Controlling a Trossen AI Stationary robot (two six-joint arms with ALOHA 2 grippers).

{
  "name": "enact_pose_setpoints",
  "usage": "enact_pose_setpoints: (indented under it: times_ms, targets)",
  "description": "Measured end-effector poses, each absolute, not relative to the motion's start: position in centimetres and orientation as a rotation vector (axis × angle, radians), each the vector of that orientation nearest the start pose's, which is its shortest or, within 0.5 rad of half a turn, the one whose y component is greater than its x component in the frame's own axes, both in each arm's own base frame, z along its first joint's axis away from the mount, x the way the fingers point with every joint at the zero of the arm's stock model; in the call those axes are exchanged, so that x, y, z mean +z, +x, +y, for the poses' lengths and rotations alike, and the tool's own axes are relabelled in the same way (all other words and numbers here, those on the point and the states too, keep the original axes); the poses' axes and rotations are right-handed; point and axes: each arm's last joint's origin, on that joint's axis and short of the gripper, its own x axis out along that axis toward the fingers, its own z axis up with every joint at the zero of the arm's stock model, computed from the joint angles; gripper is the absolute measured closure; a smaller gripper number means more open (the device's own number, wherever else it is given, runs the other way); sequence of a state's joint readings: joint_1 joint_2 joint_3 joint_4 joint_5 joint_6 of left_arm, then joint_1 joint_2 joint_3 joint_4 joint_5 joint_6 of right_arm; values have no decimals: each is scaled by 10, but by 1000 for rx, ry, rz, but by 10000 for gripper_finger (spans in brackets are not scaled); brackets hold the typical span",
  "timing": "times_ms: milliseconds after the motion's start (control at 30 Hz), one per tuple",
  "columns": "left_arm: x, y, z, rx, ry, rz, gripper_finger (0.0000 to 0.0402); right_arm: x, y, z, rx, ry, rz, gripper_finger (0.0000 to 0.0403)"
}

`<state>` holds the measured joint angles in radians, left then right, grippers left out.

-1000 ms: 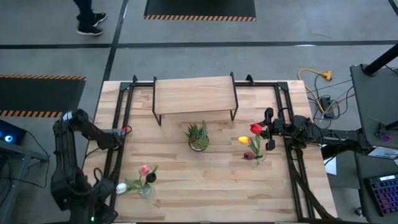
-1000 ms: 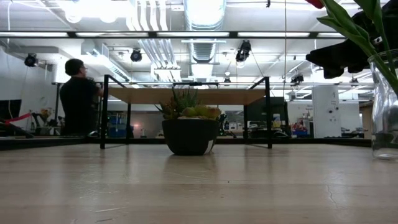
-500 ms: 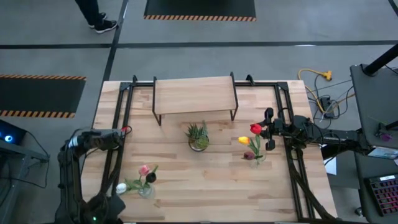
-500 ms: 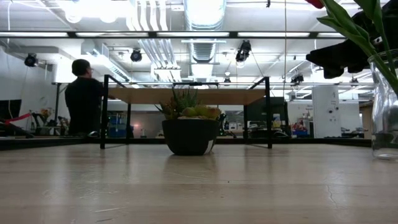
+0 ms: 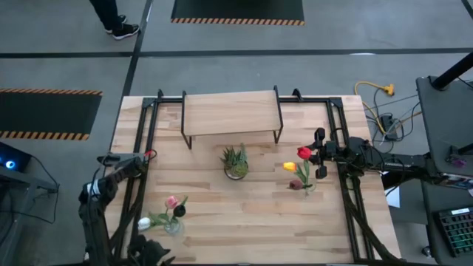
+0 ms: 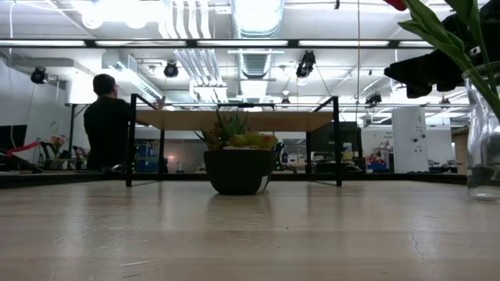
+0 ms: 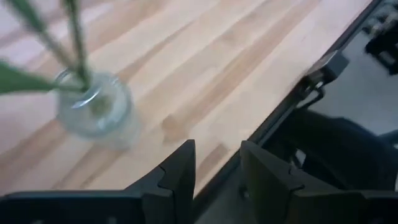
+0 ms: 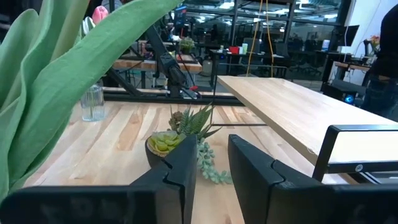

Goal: Pick and place flowers into a vace then onto a shelf
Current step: Put the left transparent vase with the flowers on the shelf

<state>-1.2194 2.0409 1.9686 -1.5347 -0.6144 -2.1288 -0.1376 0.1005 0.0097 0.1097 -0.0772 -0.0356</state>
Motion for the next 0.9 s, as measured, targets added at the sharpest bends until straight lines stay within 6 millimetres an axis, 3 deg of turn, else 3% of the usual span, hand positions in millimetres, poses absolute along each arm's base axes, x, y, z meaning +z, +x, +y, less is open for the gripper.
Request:
enact_pose_setpoints:
  times_ms: [200,333,667,900]
  targets:
    - [278,162,-359,559,-523,758,291,169,103,-12,-61,-39,-18,316]
    - [271,172,-359,551,-531,715,279,169,103,-12,-61,-36,-17,320]
    - [225,179,-363,505,-532,750,147,169,103,-12,-61,-39,-17,334]
    - [213,176,-373,472,-660,913,155,170,103,-12,-62,-47,-23,335]
